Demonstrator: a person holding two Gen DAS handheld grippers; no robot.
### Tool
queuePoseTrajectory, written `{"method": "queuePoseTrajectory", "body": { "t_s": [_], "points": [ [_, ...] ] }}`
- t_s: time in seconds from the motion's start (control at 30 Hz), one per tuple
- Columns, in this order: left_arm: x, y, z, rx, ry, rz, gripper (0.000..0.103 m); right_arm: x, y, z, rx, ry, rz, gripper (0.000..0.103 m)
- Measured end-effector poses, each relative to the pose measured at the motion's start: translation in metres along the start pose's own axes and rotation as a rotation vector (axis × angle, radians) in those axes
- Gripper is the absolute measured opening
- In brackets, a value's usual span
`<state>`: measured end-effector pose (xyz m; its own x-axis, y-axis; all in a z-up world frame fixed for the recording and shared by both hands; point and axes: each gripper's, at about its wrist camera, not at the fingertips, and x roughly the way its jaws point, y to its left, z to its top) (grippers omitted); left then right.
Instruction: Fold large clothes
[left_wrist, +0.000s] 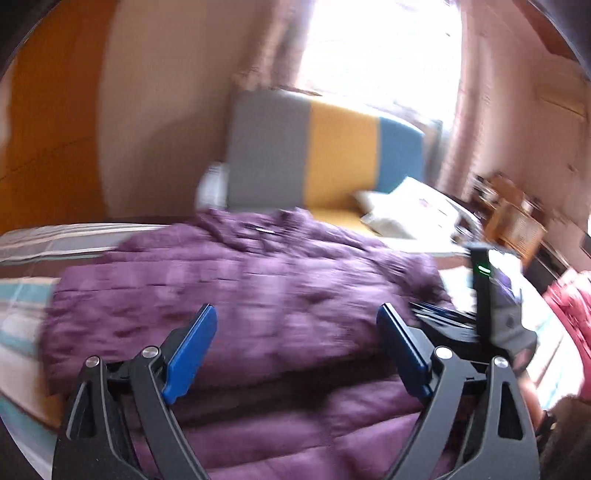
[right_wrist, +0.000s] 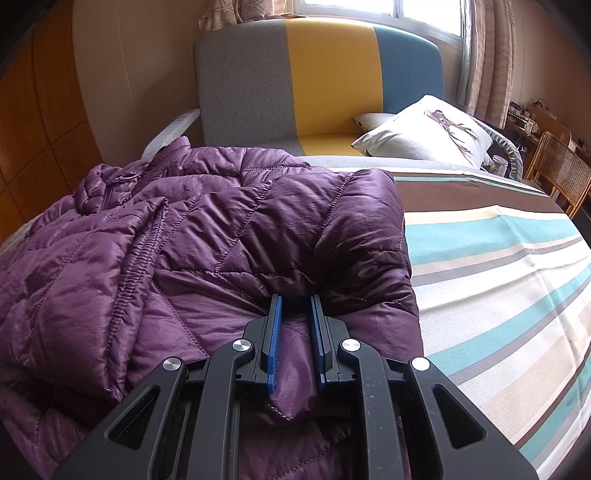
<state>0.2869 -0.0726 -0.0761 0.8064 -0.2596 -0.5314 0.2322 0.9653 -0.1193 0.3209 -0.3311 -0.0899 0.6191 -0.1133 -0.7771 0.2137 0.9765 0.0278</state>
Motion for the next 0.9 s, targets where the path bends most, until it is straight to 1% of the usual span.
{"method": "queuePoseTrajectory", "body": {
  "t_s": [0.03, 0.07, 0.1, 0.13, 0.17, 0.2, 0.23, 0.27, 0.3, 0.33, 0.37, 0.43, 0.53, 0.57, 0.6, 0.67, 0.7, 0.73, 0.8, 0.9],
  "points": [
    [-0.002, 0.016, 0.0, -0.021, -0.008, 0.069, 0.088, 0.0, 0.0, 0.0, 0.001, 0.0, 0.002, 0.015],
    [-0.003, 0.027, -0.001, -0.039, -0.011, 0.121, 0.087, -0.001, -0.001, 0.0, 0.003, -0.001, 0.005, 0.015],
    [-0.003, 0.05, -0.002, -0.075, -0.008, 0.216, 0.086, -0.001, -0.002, 0.0, 0.007, -0.003, 0.009, 0.015],
    [-0.003, 0.061, -0.003, -0.093, -0.003, 0.272, 0.083, -0.002, -0.003, 0.0, 0.012, -0.007, 0.014, 0.015],
    [-0.001, 0.074, -0.006, -0.11, 0.005, 0.335, 0.078, -0.005, -0.004, 0.001, 0.017, -0.017, 0.02, 0.015],
    [0.004, 0.089, -0.01, -0.128, 0.025, 0.382, 0.078, -0.009, -0.005, 0.002, 0.02, -0.031, 0.027, 0.015],
    [0.009, 0.098, -0.015, -0.147, 0.05, 0.385, 0.078, -0.018, -0.004, 0.003, 0.017, -0.061, 0.041, 0.015],
    [0.014, 0.105, -0.021, -0.171, 0.078, 0.368, 0.077, -0.025, -0.002, 0.004, 0.01, -0.084, 0.049, 0.015],
    [0.018, 0.11, -0.027, -0.205, 0.103, 0.334, 0.077, -0.036, 0.003, 0.006, 0.001, -0.109, 0.071, 0.015],
    [0.019, 0.11, -0.03, -0.214, 0.109, 0.321, 0.078, -0.044, 0.01, 0.009, -0.005, -0.121, 0.103, 0.015],
    [0.021, 0.109, -0.03, -0.209, 0.112, 0.32, 0.078, -0.054, 0.022, 0.014, -0.021, -0.132, 0.149, 0.015],
    [0.025, 0.1, -0.03, -0.17, 0.125, 0.321, 0.078, -0.063, 0.047, 0.019, -0.08, -0.138, 0.194, 0.015],
    [0.029, 0.093, -0.031, -0.132, 0.133, 0.322, 0.079, -0.056, 0.094, 0.018, -0.207, -0.094, 0.25, 0.015],
    [0.03, 0.092, -0.031, -0.132, 0.135, 0.323, 0.079, -0.048, 0.107, 0.017, -0.234, -0.074, 0.253, 0.015],
    [0.031, 0.092, -0.03, -0.135, 0.137, 0.321, 0.08, -0.042, 0.112, 0.016, -0.244, -0.066, 0.237, 0.015],
    [0.033, 0.095, -0.029, -0.149, 0.141, 0.309, 0.083, -0.023, 0.115, 0.016, -0.238, -0.039, 0.158, 0.015],
    [0.026, 0.098, -0.029, -0.162, 0.143, 0.297, 0.086, -0.014, 0.111, 0.016, -0.22, -0.019, 0.142, 0.015],
    [0.027, 0.1, -0.03, -0.171, 0.146, 0.285, 0.088, -0.004, 0.104, 0.015, -0.197, 0.004, 0.141, 0.015],
    [0.028, 0.105, -0.029, -0.179, 0.147, 0.274, 0.087, 0.005, 0.093, 0.013, -0.139, 0.017, 0.177, 0.015],
    [0.02, 0.102, -0.021, -0.177, 0.109, 0.27, 0.086, 0.004, 0.099, 0.011, -0.153, 0.002, 0.157, 0.015]
  ]
}}
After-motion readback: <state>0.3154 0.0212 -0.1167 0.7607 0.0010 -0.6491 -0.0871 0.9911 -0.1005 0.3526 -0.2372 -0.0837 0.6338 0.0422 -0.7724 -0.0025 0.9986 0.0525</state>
